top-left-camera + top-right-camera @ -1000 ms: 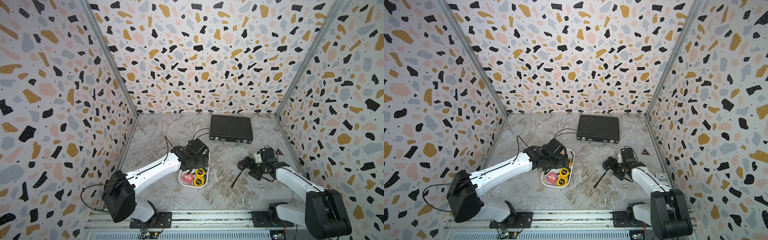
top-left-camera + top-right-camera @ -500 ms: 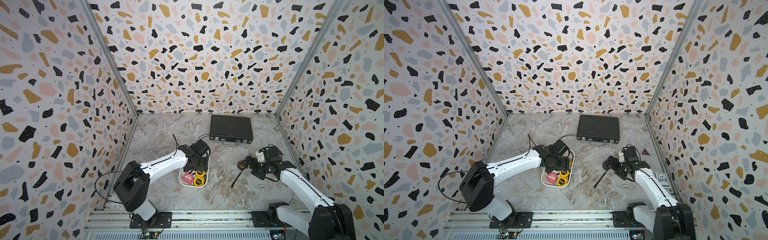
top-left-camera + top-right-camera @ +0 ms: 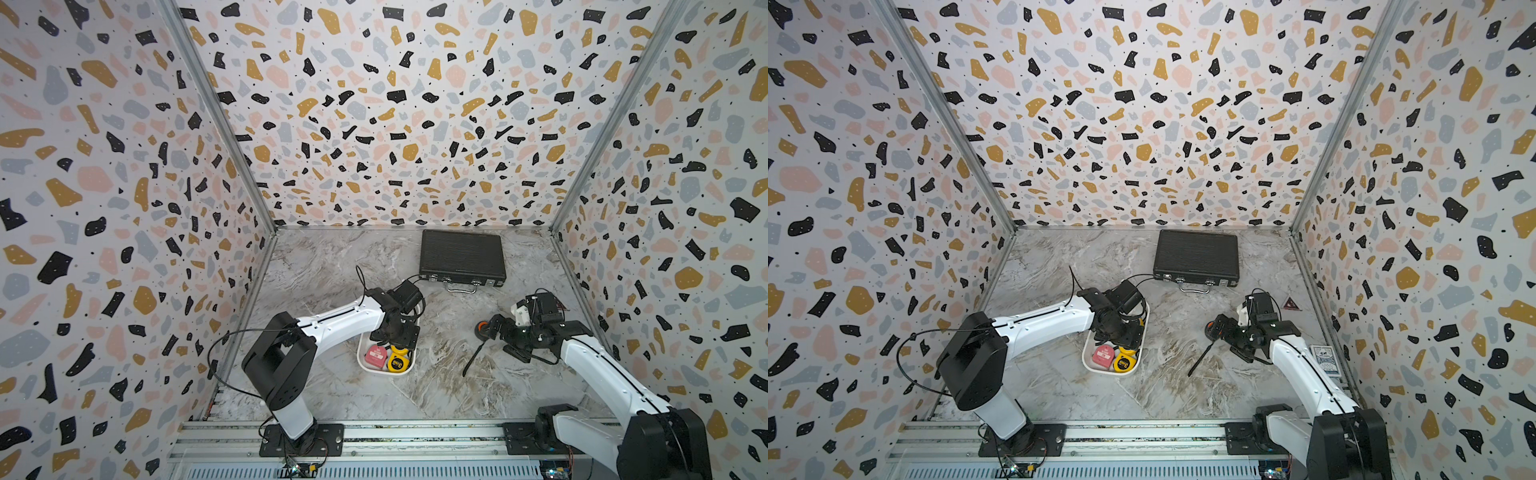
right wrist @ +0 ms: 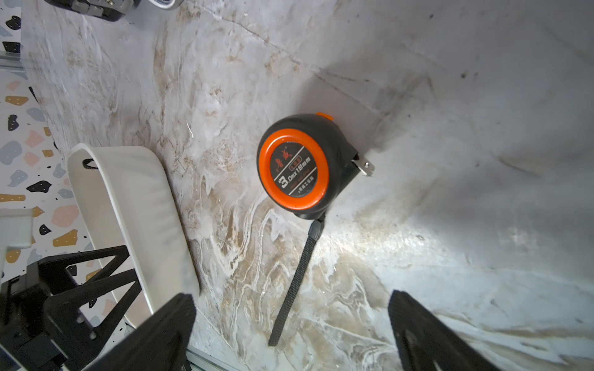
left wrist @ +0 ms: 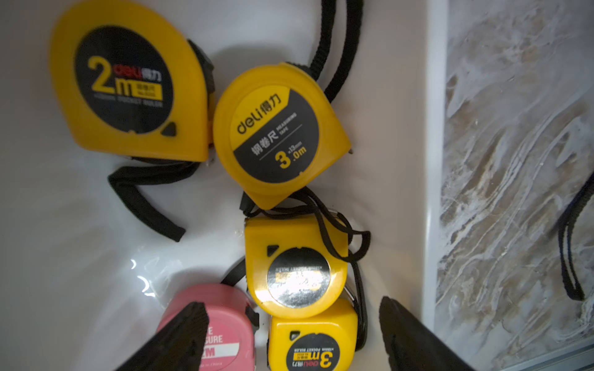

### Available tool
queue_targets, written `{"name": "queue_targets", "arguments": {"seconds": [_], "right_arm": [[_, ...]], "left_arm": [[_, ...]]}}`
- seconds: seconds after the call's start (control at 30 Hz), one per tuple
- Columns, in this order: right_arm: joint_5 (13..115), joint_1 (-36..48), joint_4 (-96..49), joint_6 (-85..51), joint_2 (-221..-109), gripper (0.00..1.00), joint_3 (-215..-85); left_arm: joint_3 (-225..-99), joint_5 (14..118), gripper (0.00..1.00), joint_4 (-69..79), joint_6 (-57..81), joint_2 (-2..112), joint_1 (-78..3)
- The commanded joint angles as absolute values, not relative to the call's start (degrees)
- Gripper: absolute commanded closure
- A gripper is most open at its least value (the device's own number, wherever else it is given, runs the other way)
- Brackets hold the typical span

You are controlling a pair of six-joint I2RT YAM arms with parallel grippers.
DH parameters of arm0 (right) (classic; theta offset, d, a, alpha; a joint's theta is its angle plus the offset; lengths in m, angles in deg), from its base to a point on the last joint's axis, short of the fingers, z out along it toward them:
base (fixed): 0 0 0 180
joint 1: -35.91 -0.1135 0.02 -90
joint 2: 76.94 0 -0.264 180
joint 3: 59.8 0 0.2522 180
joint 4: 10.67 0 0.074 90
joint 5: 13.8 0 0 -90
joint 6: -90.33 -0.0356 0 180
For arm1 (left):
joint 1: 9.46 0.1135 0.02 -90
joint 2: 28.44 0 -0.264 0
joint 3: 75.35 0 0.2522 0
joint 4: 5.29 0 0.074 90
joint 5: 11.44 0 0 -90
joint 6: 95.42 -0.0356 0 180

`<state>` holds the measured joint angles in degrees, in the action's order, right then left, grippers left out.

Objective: Take the tape measure out of the storage box
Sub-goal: Pick up the tape measure from the storage box.

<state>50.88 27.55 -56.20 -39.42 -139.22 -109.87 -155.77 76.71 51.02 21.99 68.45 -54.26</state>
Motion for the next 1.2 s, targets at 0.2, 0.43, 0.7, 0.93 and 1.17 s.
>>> {"name": "queue_targets", "arguments": {"seconds": [0.2, 0.43, 0.7, 0.93, 1.17], "right_arm": [[50.6, 27.7, -57.9, -39.1, -140.1, 0.01, -113.4], [50.6, 27.7, -57.1, -39.8, -140.9, 0.01, -113.9], [50.6, 27.7, -56.2, -40.3, -142.1, 0.01, -115.0], [50.6, 27.7, -56.1, -40.2, -142.6, 0.01, -115.8], [50.8, 27.7, -55.8, -40.2, -142.7, 0.01, -116.0]], "left_arm": [[-158.1, 75.2, 0.10, 53.1, 16.3, 71.4, -54.1], [-158.5, 73.9, 0.10, 52.1, 16.3, 72.8, -54.6], [-159.7, 75.0, 0.11, 51.9, 16.7, 75.3, -55.3], [-160.5, 75.9, 0.13, 51.7, 16.9, 77.5, -55.4], [-160.2, 78.0, 0.17, 51.9, 18.9, 78.2, -55.5]]}}
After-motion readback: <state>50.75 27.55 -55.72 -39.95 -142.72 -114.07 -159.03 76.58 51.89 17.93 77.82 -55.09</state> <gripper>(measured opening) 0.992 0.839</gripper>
